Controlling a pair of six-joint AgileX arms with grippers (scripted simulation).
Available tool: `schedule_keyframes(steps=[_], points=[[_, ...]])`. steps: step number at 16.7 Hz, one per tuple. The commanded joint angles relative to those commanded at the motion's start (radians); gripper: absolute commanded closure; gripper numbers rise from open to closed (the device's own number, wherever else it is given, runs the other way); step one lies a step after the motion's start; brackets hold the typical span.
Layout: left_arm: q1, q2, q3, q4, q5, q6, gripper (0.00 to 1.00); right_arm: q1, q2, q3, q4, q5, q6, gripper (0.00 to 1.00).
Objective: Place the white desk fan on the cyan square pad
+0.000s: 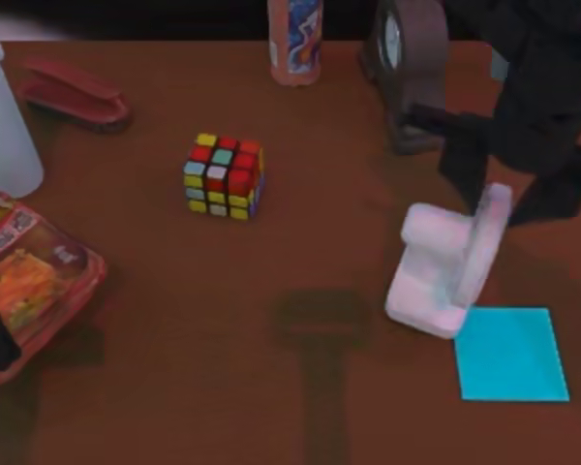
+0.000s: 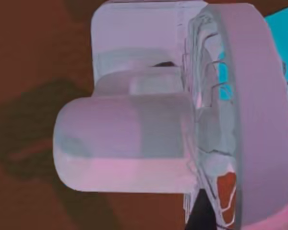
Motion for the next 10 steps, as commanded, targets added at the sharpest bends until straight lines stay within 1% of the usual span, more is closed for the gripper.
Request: schedule_keyframes(steps=[3,6,8,10], points=[[0.0,0.0,0.0,0.0,0.0,0.0,0.0,-0.025,-0.059,-0.059,0.006,-0.012,0.349,1.0],[0.0,0.0,0.0,0.0,0.0,0.0,0.0,-0.05,-0.108,-0.122,-0.001,-0.029,0.65,1.0],[0.0,0.0,0.0,0.0,0.0,0.0,0.0,-0.064,-0.132,-0.161,-0.011,-0.04,0.81,1.0],[0.0,0.0,0.0,0.0,0.0,0.0,0.0,-0.076,-0.148,-0.193,-0.023,-0.05,0.925,1.0]])
